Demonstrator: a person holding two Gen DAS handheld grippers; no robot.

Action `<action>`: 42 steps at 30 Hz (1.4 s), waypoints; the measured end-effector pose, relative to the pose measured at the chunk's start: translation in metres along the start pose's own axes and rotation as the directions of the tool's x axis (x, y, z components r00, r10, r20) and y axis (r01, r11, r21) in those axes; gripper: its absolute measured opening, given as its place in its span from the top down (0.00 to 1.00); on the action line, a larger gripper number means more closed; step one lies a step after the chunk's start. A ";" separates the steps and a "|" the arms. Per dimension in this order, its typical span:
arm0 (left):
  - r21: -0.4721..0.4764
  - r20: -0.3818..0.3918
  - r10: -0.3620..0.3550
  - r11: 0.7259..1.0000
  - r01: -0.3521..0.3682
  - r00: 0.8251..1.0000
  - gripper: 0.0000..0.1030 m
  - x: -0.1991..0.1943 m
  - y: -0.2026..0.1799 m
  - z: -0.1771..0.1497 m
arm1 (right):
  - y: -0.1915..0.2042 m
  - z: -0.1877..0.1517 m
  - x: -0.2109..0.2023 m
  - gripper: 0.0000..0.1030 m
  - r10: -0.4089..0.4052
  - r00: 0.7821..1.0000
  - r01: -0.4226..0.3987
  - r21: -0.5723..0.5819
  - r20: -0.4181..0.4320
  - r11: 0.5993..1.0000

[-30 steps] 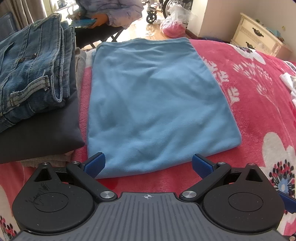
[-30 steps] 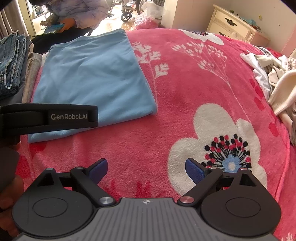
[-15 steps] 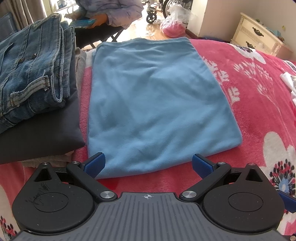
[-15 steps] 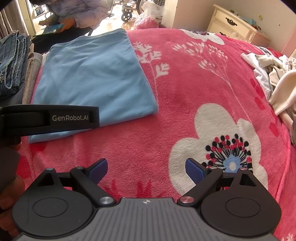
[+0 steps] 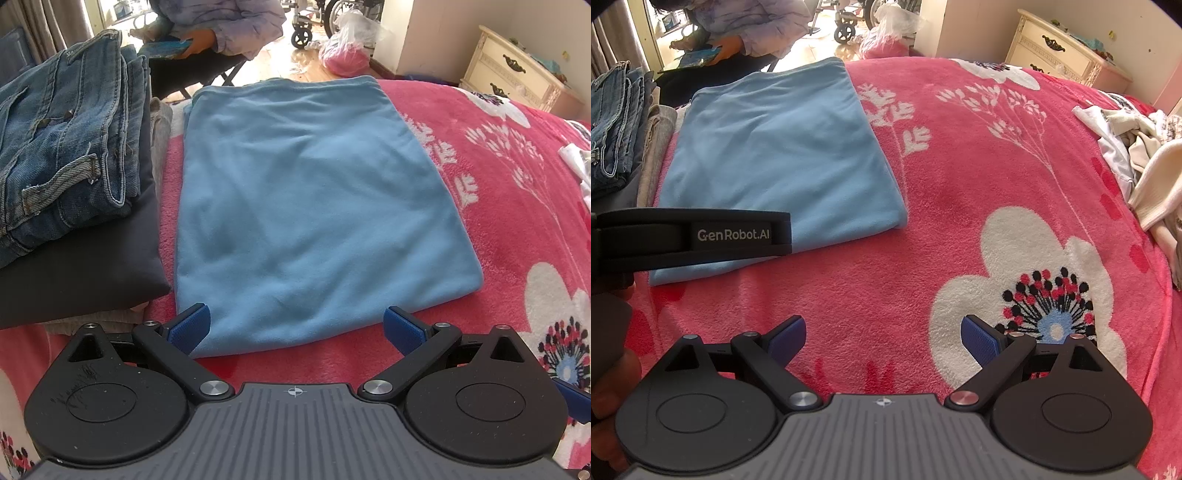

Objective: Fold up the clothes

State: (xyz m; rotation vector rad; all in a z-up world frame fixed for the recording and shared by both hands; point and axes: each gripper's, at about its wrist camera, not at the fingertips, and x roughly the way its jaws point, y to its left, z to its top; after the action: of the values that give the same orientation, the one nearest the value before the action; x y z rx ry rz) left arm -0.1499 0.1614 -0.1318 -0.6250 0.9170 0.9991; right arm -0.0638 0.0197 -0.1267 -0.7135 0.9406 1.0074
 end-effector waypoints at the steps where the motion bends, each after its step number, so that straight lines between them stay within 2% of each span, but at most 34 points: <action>1: -0.001 0.000 0.000 1.000 0.000 1.000 0.02 0.000 0.000 0.000 | 0.000 0.000 0.000 0.09 0.001 1.000 -0.001 0.000 0.000 1.000; 42: -0.003 0.001 0.002 1.000 -0.002 1.000 0.02 0.001 0.001 0.003 | 0.004 0.002 0.000 0.09 0.012 1.000 -0.012 -0.004 0.001 1.000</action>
State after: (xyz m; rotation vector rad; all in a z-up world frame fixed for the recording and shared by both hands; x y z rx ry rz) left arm -0.1497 0.1646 -0.1317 -0.6263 0.9149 1.0028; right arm -0.0669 0.0226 -0.1264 -0.7114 0.9431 1.0201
